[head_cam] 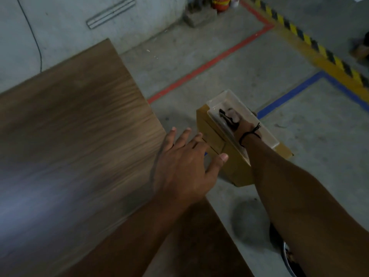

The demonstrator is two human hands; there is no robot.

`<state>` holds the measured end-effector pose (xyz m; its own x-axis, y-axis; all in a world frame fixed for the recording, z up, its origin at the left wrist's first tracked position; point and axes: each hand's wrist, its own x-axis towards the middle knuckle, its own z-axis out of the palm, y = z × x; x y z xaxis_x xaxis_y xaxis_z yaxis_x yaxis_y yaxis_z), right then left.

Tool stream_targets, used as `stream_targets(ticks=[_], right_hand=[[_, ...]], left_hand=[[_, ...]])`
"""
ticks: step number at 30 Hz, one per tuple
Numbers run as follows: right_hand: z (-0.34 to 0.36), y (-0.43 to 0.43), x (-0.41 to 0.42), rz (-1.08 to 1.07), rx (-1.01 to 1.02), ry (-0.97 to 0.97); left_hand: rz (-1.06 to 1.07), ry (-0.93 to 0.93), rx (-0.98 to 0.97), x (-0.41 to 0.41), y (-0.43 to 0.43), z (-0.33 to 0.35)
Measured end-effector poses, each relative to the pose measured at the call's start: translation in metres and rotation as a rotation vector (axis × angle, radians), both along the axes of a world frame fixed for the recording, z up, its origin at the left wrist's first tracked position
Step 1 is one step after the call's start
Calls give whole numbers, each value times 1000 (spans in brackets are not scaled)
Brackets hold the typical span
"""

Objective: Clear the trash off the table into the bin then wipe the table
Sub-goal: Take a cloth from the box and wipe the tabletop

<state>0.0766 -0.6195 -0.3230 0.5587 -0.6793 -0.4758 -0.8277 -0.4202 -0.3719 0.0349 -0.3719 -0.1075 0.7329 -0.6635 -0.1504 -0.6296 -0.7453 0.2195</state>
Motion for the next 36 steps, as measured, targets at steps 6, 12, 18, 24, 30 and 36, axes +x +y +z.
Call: stream_targets(ticks=[6, 12, 18, 24, 30, 36], right_hand=[[52, 19, -25, -98, -89, -185], [168, 60, -81, -23, -85, -410], [259, 111, -144, -34, 72, -584], [309, 140, -178, 277, -72, -571], [317, 207, -171, 554, -138, -459], [294, 252, -168, 588, -32, -249]], left_hand=[[17, 13, 38, -1, -1, 4], [59, 32, 49, -3, -5, 8], [56, 102, -50, -6, 5, 26], [225, 82, -377, -26, 67, 74], [298, 11, -201, -85, 199, 84], [421, -2, -80, -124, 301, 64]])
